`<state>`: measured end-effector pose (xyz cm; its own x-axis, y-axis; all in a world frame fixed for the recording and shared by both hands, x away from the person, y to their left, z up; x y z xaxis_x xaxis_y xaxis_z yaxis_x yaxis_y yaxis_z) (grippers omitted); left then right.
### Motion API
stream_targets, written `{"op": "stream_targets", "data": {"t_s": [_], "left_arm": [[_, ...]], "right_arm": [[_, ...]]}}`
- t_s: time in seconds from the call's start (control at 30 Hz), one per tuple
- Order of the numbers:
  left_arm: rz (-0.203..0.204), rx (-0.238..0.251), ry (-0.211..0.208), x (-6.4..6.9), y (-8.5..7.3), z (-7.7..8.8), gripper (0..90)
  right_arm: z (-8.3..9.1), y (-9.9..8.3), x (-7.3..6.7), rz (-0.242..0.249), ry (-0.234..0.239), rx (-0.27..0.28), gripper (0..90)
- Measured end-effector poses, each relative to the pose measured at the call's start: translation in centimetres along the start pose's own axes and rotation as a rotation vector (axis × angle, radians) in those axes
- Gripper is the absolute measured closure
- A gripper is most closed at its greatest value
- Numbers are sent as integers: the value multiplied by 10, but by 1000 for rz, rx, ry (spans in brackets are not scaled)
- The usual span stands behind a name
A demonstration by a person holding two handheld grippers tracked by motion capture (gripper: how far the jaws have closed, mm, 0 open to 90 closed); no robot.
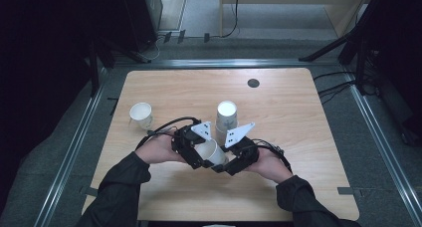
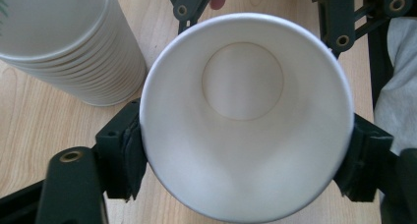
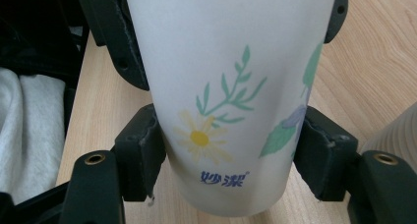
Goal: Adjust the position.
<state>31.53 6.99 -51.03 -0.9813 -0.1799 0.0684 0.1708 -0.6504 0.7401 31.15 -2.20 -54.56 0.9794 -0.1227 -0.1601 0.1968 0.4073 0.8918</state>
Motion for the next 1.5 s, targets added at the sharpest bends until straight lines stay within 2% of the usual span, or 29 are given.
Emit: {"op": "stream_targets", "data": {"t_s": [0.07, 0.13, 0.27, 0.37, 0.43, 0.5, 0.57, 0.63, 0.67, 0.87, 0.97, 1.23, 1.4, 1.5], "left_arm": [[24, 17, -9, 0, 0, 0, 156], [40, 35, -16, 0, 0, 2, 153], [65, 103, -17, -2, 2, 6, 136], [101, 162, -23, -3, 2, 9, 135], [107, 190, -20, -4, 2, 10, 134], [131, 222, -34, -4, 2, 10, 134], [134, 244, -26, -4, 3, 9, 135], [145, 265, -39, -4, 4, 8, 135], [138, 273, -23, -4, 5, 7, 135], [172, 363, -56, -2, 12, 7, 156], [168, 368, -63, -2, 13, 6, 206], [168, 355, -72, -2, 10, 6, 233], [160, 336, -58, -5, 8, 10, 241], [150, 327, -31, -8, 6, 14, 243]], "right_arm": [[2, 1, 0, 1, -2, 6, 338], [4, 3, 2, -1, -10, 19, 338], [9, 7, 3, -13, -15, 49, 338], [12, 9, 4, -11, -20, 64, 337], [14, 10, 4, -18, -16, 72, 337], [15, 11, 4, -19, -16, 81, 337], [16, 12, 4, -22, -16, 86, 337], [16, 12, 4, -27, -10, 91, 337], [16, 12, 4, -26, -10, 91, 337], [14, 15, 0, -37, 6, 109, 337], [13, 15, 1, -38, 5, 109, 338], [13, 14, 1, -53, 9, 98, 334], [13, 13, 2, -64, -3, 95, 294], [13, 12, 3, -56, -14, 82, 264]]}}
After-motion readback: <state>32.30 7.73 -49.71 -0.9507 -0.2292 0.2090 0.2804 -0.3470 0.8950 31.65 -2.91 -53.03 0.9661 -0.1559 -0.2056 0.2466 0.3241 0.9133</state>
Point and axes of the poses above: each handheld gripper's, and its own axes: z roughly backward along the jaws, y roughly out of its top, x roughly to its right, the point moved 8 cm from there along -z, roughly forward along the jaws, and after that the axes turned 15 degrees about x, right-handed, at the moved point
